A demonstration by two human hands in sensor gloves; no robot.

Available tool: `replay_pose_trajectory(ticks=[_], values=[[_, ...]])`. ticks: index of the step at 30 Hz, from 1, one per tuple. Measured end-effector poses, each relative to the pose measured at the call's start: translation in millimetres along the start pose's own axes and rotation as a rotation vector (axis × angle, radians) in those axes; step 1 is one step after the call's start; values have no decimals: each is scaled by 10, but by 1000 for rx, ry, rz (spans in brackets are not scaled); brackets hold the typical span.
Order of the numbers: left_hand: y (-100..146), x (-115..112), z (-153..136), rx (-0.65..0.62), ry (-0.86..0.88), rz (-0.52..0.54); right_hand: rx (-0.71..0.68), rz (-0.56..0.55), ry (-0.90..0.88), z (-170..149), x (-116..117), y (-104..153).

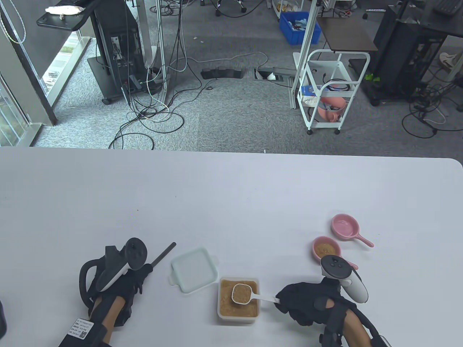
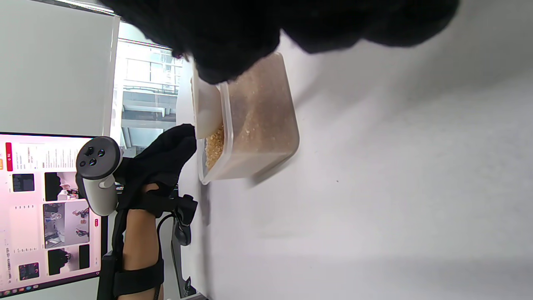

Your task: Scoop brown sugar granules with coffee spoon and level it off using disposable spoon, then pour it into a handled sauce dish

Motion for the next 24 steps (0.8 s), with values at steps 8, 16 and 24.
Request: replay_pose_trajectory(ticks=[8,16,24], values=[[235,193,285,-243,241,30,-10,-12,-14,15,-15,9],[534,178,857,-563,382,-50,-32,-30,-26,45,-37,29],[780,87,1270,-705,342,-100,-86,-91,-65,117,-158,121]])
Point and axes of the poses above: the tracker on the back of each hand, its own z axis roughly to the thumb side, its own y axis roughly from the fingertips to the wrist, x = y × z, the point moved 5 cm from there along -y, roughly from the wrist to the fingertips
